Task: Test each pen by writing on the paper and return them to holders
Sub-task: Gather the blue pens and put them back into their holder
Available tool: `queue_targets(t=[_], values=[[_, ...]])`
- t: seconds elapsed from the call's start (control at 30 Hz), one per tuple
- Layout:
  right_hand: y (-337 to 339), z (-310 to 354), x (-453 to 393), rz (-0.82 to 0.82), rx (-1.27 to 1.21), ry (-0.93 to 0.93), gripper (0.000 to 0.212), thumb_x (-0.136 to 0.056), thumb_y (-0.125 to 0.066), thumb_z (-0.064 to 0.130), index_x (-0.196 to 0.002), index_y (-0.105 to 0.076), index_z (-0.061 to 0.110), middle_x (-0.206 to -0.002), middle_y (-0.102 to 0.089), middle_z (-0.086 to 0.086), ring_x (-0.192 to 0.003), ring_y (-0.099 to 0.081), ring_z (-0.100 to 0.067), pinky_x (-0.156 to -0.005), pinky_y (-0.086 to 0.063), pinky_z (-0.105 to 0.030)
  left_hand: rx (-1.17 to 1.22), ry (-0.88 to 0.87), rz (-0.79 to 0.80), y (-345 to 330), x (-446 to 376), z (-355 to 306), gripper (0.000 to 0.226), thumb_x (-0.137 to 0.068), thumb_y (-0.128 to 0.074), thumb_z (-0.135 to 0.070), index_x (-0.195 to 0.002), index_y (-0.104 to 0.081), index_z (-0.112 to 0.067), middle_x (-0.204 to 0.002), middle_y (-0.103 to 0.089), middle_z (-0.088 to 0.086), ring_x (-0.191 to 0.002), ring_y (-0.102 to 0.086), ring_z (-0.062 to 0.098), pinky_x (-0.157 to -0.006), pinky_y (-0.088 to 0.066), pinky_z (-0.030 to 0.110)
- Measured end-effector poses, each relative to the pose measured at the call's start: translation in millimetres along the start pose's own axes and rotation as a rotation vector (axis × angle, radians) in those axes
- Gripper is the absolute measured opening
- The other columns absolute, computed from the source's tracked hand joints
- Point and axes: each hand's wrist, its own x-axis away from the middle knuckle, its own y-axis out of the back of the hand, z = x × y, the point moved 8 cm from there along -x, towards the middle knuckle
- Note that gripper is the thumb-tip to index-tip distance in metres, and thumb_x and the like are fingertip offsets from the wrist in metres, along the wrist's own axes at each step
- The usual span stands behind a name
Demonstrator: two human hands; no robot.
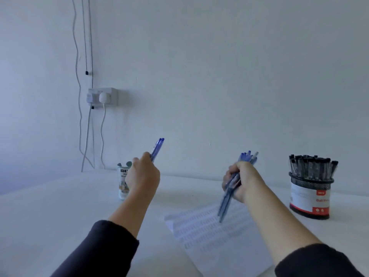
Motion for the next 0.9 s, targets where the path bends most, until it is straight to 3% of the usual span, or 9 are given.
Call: queue_targets(t=[0.13,0.23,0.33,0.43,0.53,0.7,0.8,0.9], values=[[-13,-39,-13,-0.007,-0.337,-0.057,0.025,-0.084,-0.036,-0.003,-0.064,-0.034,0.012,-0.055,-0.037,-0.003,-0.045,-0.036,-0.015,-0.051,-0.035,-0.027,-0.103,0.121,0.036,-8,-19,52,0.03,-0.099,-0.037,-0.034,-0.124,-0.05,-0.023,-0.122,-0.04,0.019,-0.089,-0.059,0.038,-0.068,-0.04,0.037],[-5,-55,-19,-0.037,-0.345,-0.058,0.025,-0.09,-0.037,-0.003,-0.068,-0.038,0.01,-0.062,-0.039,-0.007,-0.052,-0.039,-0.018,-0.053,-0.04,-0.031,-0.032,0.143,0.053,-18,-33,69,0.023,-0.096,-0.042,-0.03,-0.111,-0.054,-0.017,-0.104,-0.051,0.015,-0.083,-0.056,0.033,-0.069,-0.044,0.038],[10,-45,-19,-0.088,-0.291,0.012,0.026,-0.093,-0.038,-0.003,-0.069,-0.04,0.009,-0.063,-0.04,-0.009,-0.054,-0.04,-0.019,-0.054,-0.042,-0.031,0.055,0.02,0.086,-21,-33,53,0.01,-0.09,-0.049,-0.02,-0.083,-0.05,-0.014,-0.079,-0.055,0.009,-0.066,-0.05,0.023,-0.056,-0.039,0.028],[22,-30,-19,-0.131,-0.33,0.073,0.025,-0.093,-0.039,0.0,-0.07,-0.039,0.01,-0.065,-0.041,-0.007,-0.054,-0.042,-0.016,-0.053,-0.043,-0.03,0.122,-0.159,0.213,-26,-18,17,0.028,-0.087,-0.056,-0.016,-0.065,-0.04,-0.018,-0.061,-0.044,-0.001,-0.053,-0.038,0.012,-0.047,-0.027,0.025],[35,-19,-19,-0.199,-0.373,0.141,0.02,-0.092,-0.041,0.001,-0.074,-0.041,0.009,-0.07,-0.044,-0.006,-0.055,-0.045,-0.015,-0.056,-0.048,-0.032,0.149,-0.323,0.357,-34,4,-20,0.032,-0.084,-0.065,-0.02,-0.062,-0.041,-0.019,-0.058,-0.04,-0.003,-0.052,-0.035,0.013,-0.048,-0.028,0.025],[48,-12,-18,-0.266,-0.339,0.212,0.015,-0.09,-0.04,0.0,-0.079,-0.04,0.01,-0.07,-0.044,-0.004,-0.053,-0.044,-0.014,-0.054,-0.047,-0.03,0.145,-0.443,0.501,-40,29,-46,0.014,-0.085,-0.065,-0.025,-0.077,-0.052,-0.025,-0.064,-0.048,-0.005,-0.05,-0.04,0.011,-0.046,-0.032,0.023],[47,-10,-18,-0.264,-0.306,0.235,0.015,-0.089,-0.041,0.0,-0.079,-0.04,0.01,-0.069,-0.044,-0.004,-0.052,-0.044,-0.015,-0.053,-0.046,-0.03,0.212,-0.403,0.417,-31,22,-46,0.007,-0.086,-0.064,-0.026,-0.088,-0.06,-0.021,-0.062,-0.05,-0.003,-0.047,-0.041,0.015,-0.044,-0.035,0.022],[42,-8,-18,-0.249,-0.256,0.272,0.011,-0.09,-0.041,0.001,-0.083,-0.042,0.009,-0.069,-0.045,-0.005,-0.052,-0.045,-0.015,-0.053,-0.046,-0.03,0.601,-0.177,0.132,-5,0,-37,0.019,-0.087,-0.058,-0.015,-0.068,-0.056,-0.01,-0.049,-0.053,-0.002,-0.04,-0.039,0.018,-0.048,-0.034,0.024]])
